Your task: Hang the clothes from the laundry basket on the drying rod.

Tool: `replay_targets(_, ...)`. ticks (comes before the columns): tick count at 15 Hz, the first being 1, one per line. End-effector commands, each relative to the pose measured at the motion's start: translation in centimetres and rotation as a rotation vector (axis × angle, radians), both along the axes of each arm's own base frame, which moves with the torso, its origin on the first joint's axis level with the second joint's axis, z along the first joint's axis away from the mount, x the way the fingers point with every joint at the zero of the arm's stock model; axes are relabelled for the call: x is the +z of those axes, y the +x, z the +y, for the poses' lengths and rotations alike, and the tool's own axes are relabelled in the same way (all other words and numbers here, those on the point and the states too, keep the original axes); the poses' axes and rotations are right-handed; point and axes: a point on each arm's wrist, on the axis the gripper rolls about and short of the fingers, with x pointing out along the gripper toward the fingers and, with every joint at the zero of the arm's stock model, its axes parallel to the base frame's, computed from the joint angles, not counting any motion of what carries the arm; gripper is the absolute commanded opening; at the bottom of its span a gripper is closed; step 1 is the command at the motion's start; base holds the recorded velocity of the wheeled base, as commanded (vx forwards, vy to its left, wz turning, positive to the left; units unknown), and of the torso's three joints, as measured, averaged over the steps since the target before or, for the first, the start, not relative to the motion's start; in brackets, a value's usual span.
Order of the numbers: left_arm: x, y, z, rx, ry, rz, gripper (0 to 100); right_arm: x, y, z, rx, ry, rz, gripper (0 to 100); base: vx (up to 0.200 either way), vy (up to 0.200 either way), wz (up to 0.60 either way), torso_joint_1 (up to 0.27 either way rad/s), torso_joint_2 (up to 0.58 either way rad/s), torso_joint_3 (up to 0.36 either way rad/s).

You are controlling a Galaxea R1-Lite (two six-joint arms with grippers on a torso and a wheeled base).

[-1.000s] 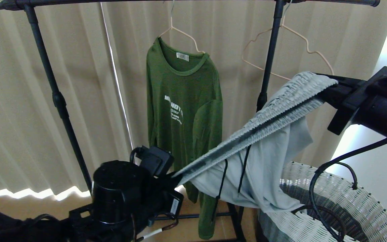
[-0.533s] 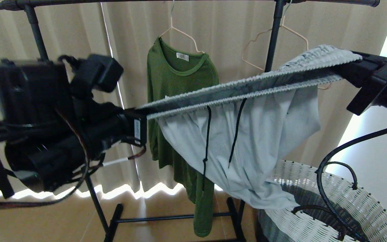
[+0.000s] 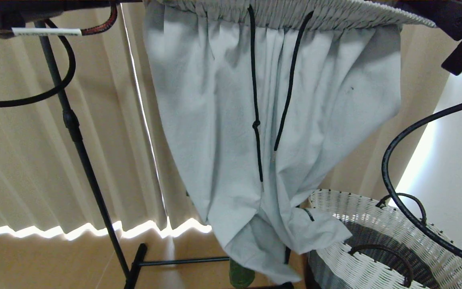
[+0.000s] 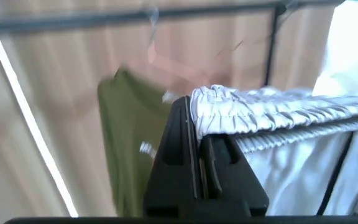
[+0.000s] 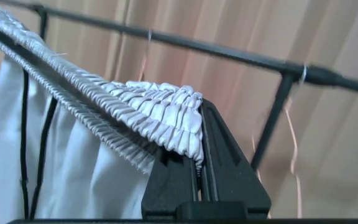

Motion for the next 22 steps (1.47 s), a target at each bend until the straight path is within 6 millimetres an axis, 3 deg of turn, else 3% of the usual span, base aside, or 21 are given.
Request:
replay_targets(1,0.5,-0.4,-0.3,-0.017,0.0,-0.019,0,0.1,0.4,0.3,0.004,-0.001,0.002,0,0.0,0.0,0.0,0.0,0.0,0.0)
replay_targets(3,-1.0,-0.1,-0.5,-0.005,0.073,0.027,0,-0.8,0.5,0.3,-0.004,-0.016,0.036,0,0.0,0.0,0.0,0.0,0.0,0.0)
replay_targets(7,-7.5,-0.1,-0.7,0.02,0.306,0.25,0,-6.0,1.0,0.3,-0.028,-0.111,0.204,0,0.0,0.0,0.0,0.0,0.0,0.0)
replay_targets(9,-9.5,0.0,-0.9,0.095,0.355,0.302,0,-6.6,1.2,0.3,-0.033,-0.121,0.223,0,0.0,0.0,0.0,0.0,0.0,0.0)
replay_targets(16,-9.3,-1.9,-0.2,0.096,0.39,0.332,0,-6.6,1.6,0.3,-0.047,-0.121,0.228,0,0.0,0.0,0.0,0.0,0.0,0.0)
replay_targets(19,-8.5,-0.6,-1.3,0.096,0.358,0.302,0,-5.9,0.2,-1.2,-0.077,-0.13,0.242,0,0.0,0.0,0.0,0.0,0.0,0.0)
replay_targets(20,-7.9,0.7,-2.4,0.105,0.328,0.272,0,-5.0,-1.6,-2.0,-0.075,-0.144,0.271,0,0.0,0.0,0.0,0.0,0.0,0.0)
replay_targets(21,-7.9,0.7,-2.4,0.105,0.328,0.272,0,-5.0,-1.6,-2.0,-0.075,-0.144,0.271,0,0.0,0.0,0.0,0.0,0.0,0.0)
replay_targets(22,-7.4,2.4,-3.9,0.107,0.312,0.255,0,-4.3,-3.7,-2.8,-0.053,-0.167,0.307,0,0.0,0.0,0.0,0.0,0.0,0.0)
